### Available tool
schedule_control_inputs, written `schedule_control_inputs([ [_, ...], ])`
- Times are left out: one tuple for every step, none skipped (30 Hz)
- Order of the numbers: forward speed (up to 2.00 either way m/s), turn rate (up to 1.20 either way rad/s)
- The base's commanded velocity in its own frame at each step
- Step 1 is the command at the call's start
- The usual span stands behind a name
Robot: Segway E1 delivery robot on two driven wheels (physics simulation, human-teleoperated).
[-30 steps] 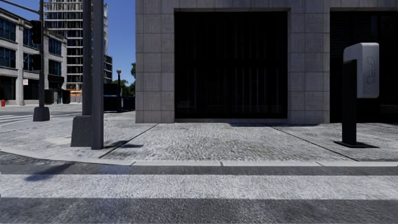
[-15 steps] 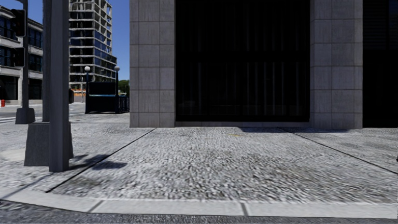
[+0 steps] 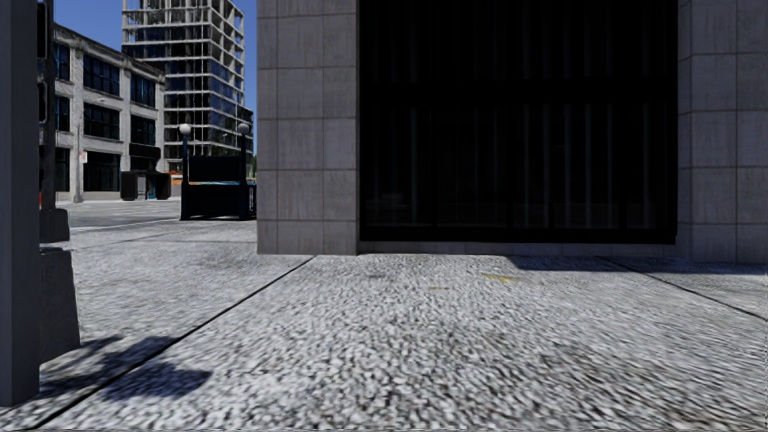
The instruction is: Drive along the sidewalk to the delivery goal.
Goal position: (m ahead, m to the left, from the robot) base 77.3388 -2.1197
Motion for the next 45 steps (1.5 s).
schedule_control_inputs([
  [1.5,0.31],
  [1.5,0.31],
  [1.5,0.31],
  [1.5,0.31],
  [1.5,0.31],
  [1.5,0.31],
  [1.49,0.31],
  [1.49,0.31],
  [1.49,0.31],
  [1.49,0.31],
  [1.49,0.31],
  [1.49,0.31],
  [1.49,0.32],
  [1.49,0.32],
  [1.49,0.32],
  [1.49,0.32],
  [1.49,0.32],
  [1.49,0.33],
  [1.49,0.37],
  [1.49,0.39],
  [1.49,0.42],
  [1.49,0.42],
  [1.49,0.43],
  [1.49,0.46],
  [1.49,0.47],
  [1.49,0.47],
  [1.49,0.48],
  [1.49,0.48],
  [1.49,0.48],
  [1.49,0.5],
  [1.49,0.52],
  [1.49,0.53],
  [1.49,0.53],
  [1.45,0.54],
  [1.39,0.56],
  [1.35,0.58],
  [1.33,0.58],
  [1.33,0.58],
  [1.32,0.58],
  [1.31,0.58],
  [1.31,0.58],
  [1.31,0.58],
  [1.31,0.58],
  [1.31,0.58],
  [1.31,0.58],
])
